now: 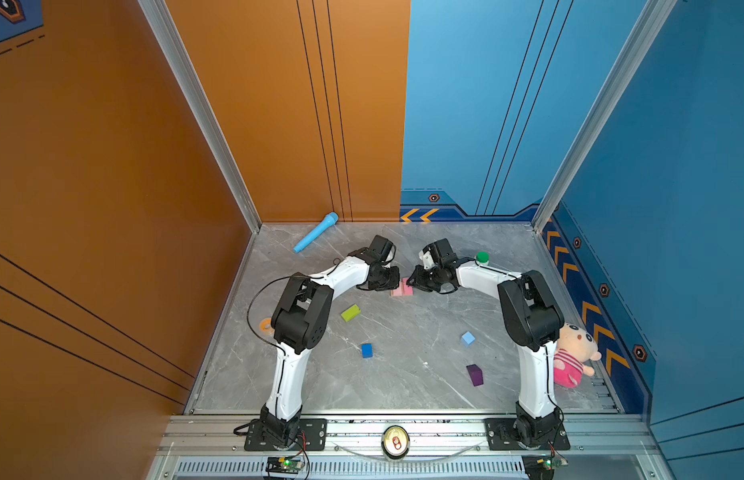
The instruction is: Build the wood block tower
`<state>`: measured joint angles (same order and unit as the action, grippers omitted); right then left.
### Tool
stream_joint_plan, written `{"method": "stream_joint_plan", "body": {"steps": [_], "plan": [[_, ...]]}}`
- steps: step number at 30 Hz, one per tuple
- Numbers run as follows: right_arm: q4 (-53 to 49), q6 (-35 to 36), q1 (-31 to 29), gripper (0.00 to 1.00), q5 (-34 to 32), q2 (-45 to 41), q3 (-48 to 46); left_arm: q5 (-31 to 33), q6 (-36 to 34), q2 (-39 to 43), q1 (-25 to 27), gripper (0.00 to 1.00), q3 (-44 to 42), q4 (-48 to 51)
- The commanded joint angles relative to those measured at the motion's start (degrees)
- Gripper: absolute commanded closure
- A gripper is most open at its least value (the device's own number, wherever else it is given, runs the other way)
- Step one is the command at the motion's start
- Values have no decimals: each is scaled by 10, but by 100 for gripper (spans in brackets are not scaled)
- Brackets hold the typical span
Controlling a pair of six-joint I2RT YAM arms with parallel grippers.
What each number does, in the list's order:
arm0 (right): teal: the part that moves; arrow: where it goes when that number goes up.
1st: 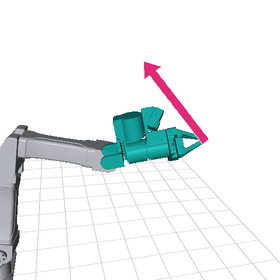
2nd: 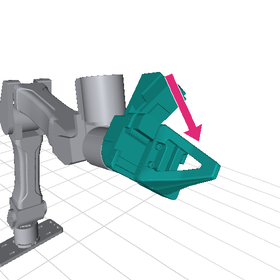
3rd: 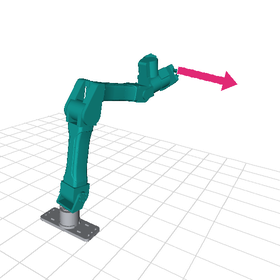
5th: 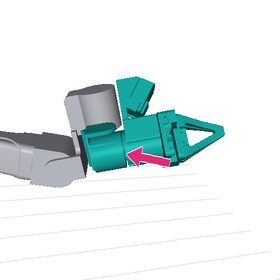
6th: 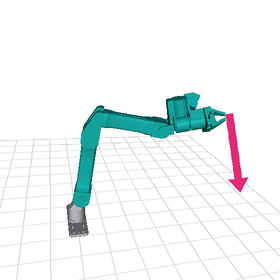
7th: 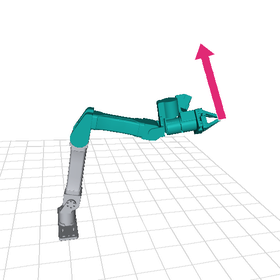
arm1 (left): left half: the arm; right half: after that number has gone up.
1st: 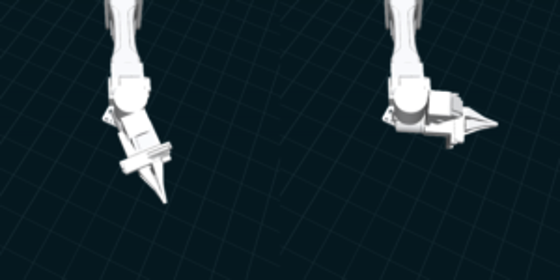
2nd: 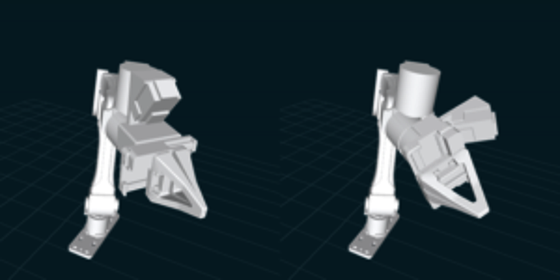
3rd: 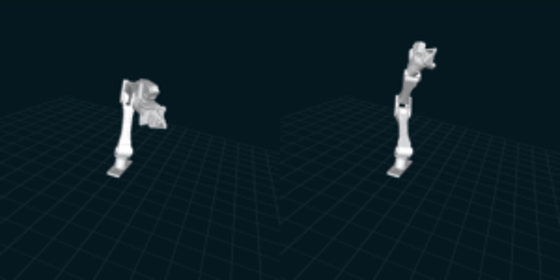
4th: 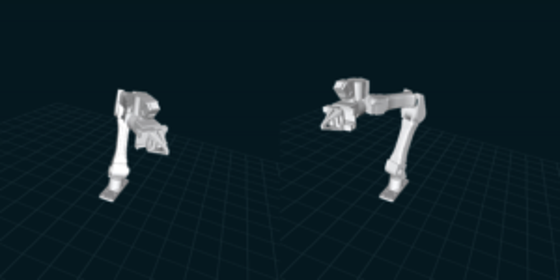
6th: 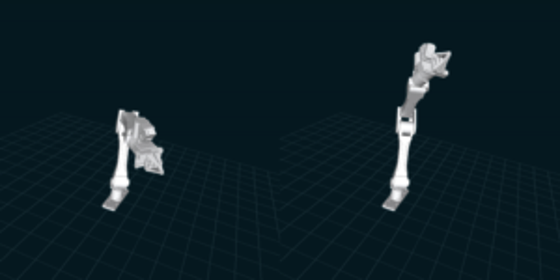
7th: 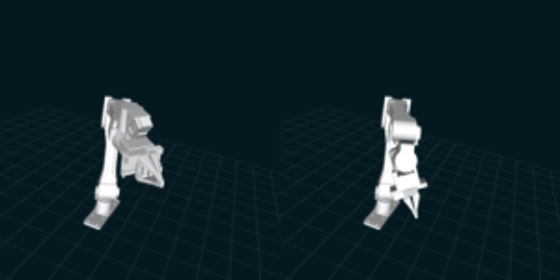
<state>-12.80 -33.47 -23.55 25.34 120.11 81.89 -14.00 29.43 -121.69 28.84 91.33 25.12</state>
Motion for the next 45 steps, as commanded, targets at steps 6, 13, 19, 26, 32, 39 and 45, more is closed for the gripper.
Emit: {"method": "stream_joint_plan", "body": {"steps": [6,13,19,26,32,39,45], "plan": [[-12,-5,-5,76,-11,-9,9,-6,6,-8,5,75,20,16],[-12,-5,-7,77,-10,-9,11,-5,8,-10,4,76,23,16],[-12,-6,-9,79,-8,-9,11,-6,10,-11,4,78,24,16],[-15,-6,-10,79,-9,-9,13,-6,11,-11,5,79,23,16],[-18,-4,-10,75,-13,-9,13,-5,12,-10,5,76,23,16],[-21,-4,-7,71,-16,-27,10,-3,13,-5,3,72,20,16],[-21,-4,-4,69,-22,-44,2,4,12,11,1,69,13,16]]}}
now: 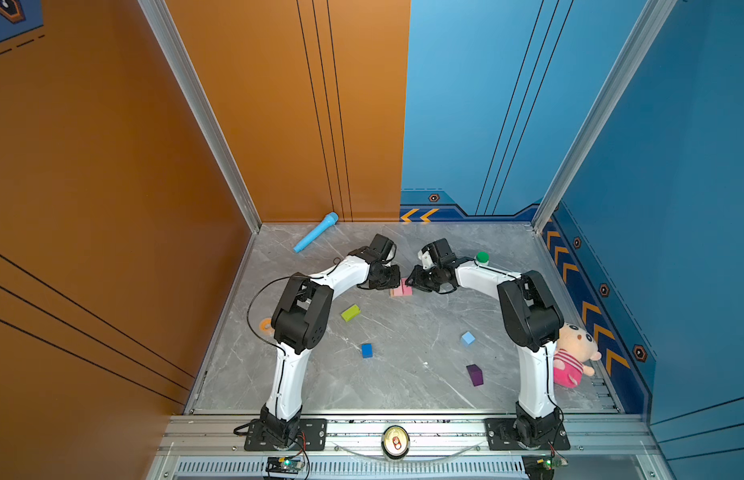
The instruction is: Build the wood block tower
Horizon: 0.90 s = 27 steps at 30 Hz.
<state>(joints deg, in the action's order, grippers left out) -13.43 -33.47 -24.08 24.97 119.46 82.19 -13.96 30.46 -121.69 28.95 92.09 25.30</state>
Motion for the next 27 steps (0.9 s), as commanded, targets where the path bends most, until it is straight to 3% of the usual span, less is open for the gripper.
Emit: {"method": "stream_joint_plan", "body": {"steps": [1,27], "plan": [[-13,-4,1,68,-19,-39,-1,5,1,14,-1,69,4,14],[-9,-11,-5,69,-12,-25,-6,8,5,36,-2,70,-19,17]]}}
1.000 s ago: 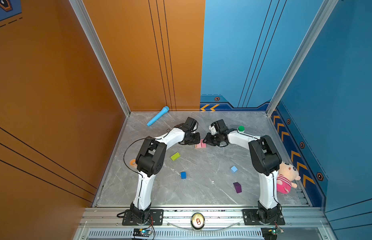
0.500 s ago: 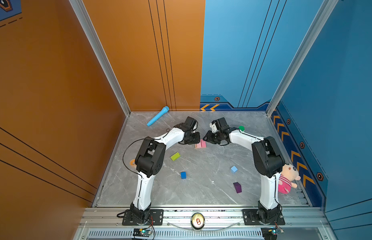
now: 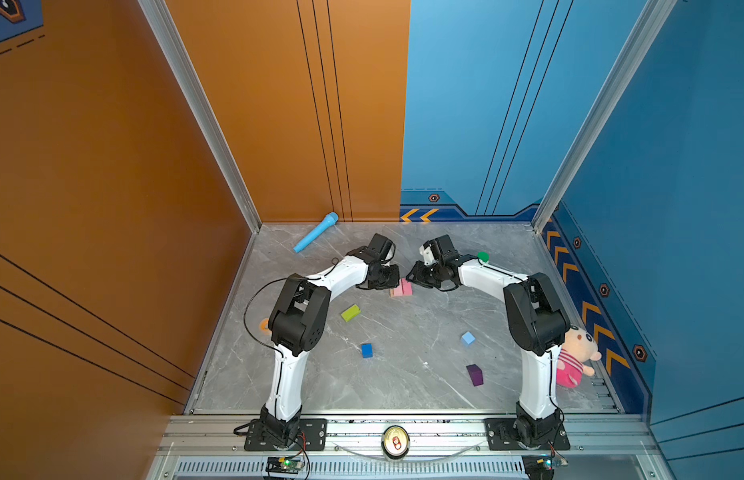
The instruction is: Build the wood block tower
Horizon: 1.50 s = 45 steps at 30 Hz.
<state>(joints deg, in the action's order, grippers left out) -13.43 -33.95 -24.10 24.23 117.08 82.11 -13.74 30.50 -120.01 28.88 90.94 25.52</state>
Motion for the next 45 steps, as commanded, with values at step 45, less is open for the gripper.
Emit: {"method": "stream_joint_plan", "body": {"steps": [45], "plan": [[-18,-12,-6,69,-8,32,0,8,6,25,-2,70,-9,15]]}}
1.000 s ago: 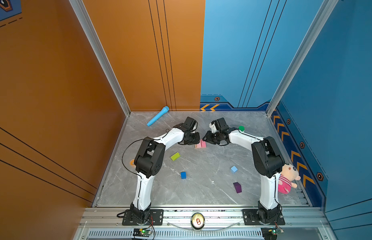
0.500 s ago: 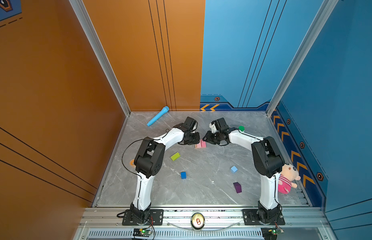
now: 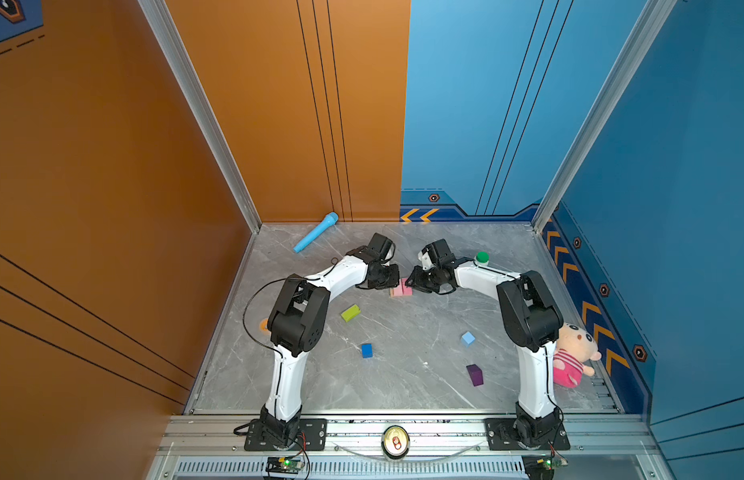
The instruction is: Build the wood block tower
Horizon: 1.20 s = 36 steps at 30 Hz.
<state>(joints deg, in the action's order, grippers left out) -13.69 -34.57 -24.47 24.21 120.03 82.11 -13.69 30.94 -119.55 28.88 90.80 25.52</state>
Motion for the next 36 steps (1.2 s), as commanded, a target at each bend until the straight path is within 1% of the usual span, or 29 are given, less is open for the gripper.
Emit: {"method": "stream_joint_plan", "body": {"steps": [1,8,13,21,25,36], "plan": [[-15,-6,-2,69,-7,1,0,8,1,21,-2,70,-8,15],[-13,-5,-3,70,-14,-8,-3,7,2,20,-2,70,-6,15],[-13,-4,-4,74,-14,-8,-4,6,2,18,-2,70,-5,15],[-16,-3,-5,76,-16,-8,-3,5,2,17,-2,70,-5,15],[-17,-3,-7,80,-15,-8,-3,6,2,17,-2,70,-5,15],[-20,-1,-8,80,-17,-8,-1,6,3,16,-2,71,-6,15]]}}
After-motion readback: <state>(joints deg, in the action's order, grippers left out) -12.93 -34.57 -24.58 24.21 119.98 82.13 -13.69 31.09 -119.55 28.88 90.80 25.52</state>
